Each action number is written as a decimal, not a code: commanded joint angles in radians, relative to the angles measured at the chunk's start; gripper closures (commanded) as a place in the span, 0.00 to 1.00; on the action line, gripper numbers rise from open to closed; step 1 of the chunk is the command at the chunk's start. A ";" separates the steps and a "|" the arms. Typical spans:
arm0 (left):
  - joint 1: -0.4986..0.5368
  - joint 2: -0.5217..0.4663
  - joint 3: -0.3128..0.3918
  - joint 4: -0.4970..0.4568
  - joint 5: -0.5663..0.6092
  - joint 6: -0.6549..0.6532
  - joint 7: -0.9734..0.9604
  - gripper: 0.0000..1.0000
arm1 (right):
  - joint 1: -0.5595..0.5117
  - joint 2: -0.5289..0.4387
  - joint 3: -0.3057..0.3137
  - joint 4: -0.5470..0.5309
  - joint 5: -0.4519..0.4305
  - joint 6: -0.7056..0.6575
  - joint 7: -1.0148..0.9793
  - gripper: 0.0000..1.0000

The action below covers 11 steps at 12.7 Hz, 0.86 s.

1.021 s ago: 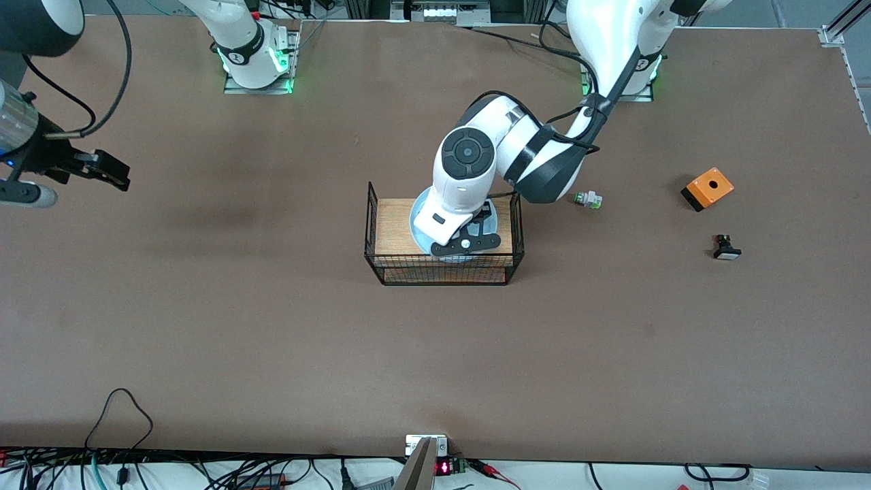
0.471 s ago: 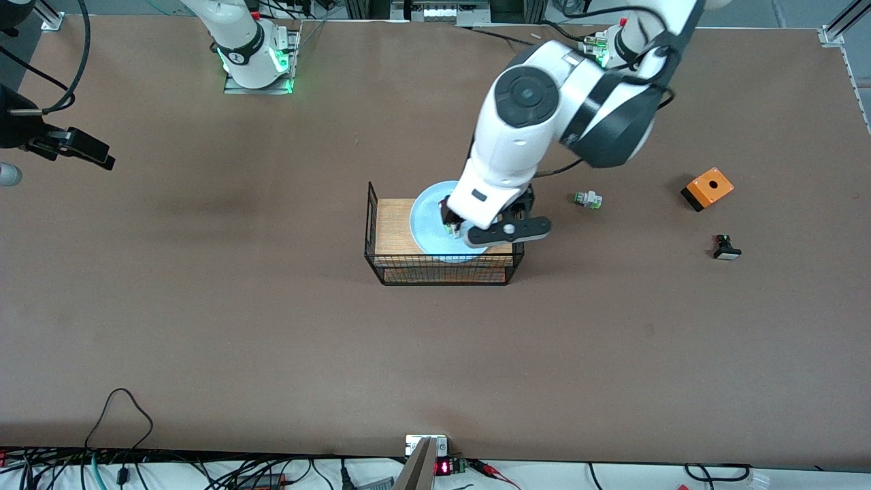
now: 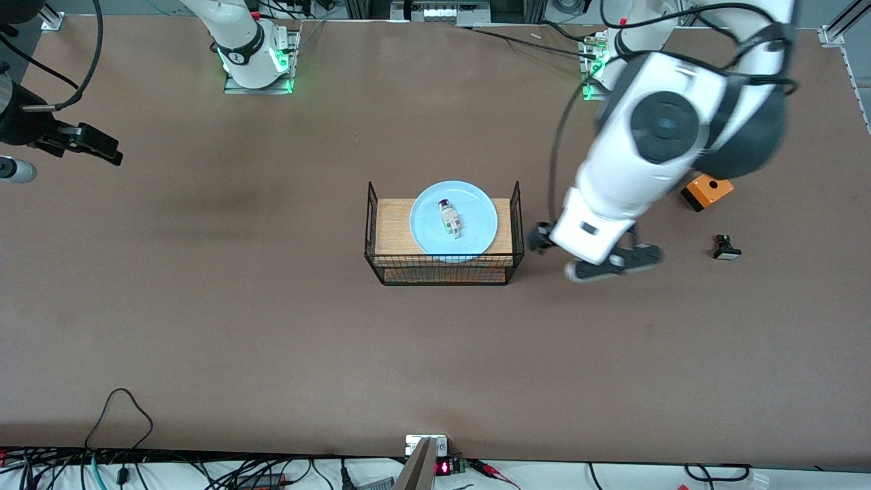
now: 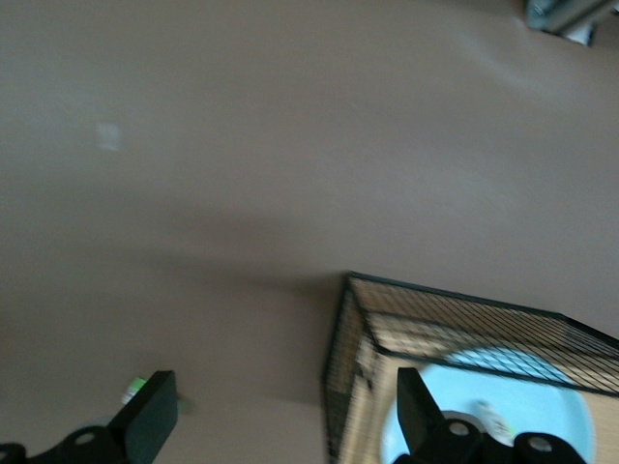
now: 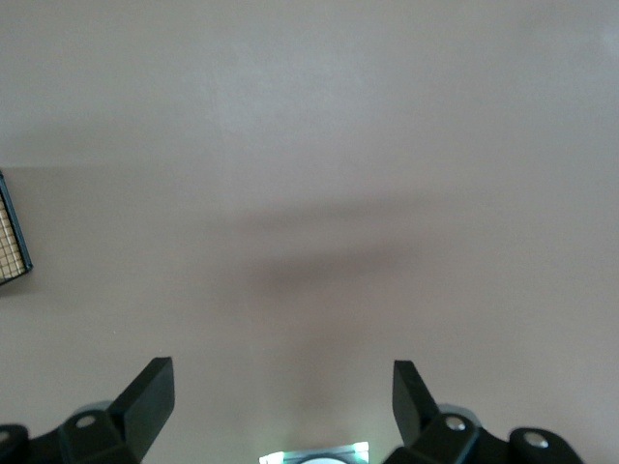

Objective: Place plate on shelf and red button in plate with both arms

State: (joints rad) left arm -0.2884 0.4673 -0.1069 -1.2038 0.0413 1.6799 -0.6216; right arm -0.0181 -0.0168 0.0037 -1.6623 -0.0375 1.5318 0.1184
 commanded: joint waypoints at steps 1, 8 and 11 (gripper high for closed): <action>0.159 -0.050 -0.014 -0.014 0.015 -0.029 0.182 0.00 | 0.007 -0.009 -0.007 -0.043 -0.010 -0.021 -0.006 0.00; 0.423 -0.169 -0.025 -0.155 0.009 -0.039 0.636 0.00 | -0.006 0.049 -0.011 0.062 -0.001 -0.042 0.006 0.00; 0.440 -0.249 -0.025 -0.296 0.006 0.016 0.666 0.00 | -0.005 0.051 -0.010 0.072 0.007 -0.025 0.007 0.00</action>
State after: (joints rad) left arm 0.1401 0.3156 -0.1107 -1.3521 0.0439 1.6435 0.0144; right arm -0.0238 0.0220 -0.0091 -1.6178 -0.0370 1.5073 0.1184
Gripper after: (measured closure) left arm 0.000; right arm 0.000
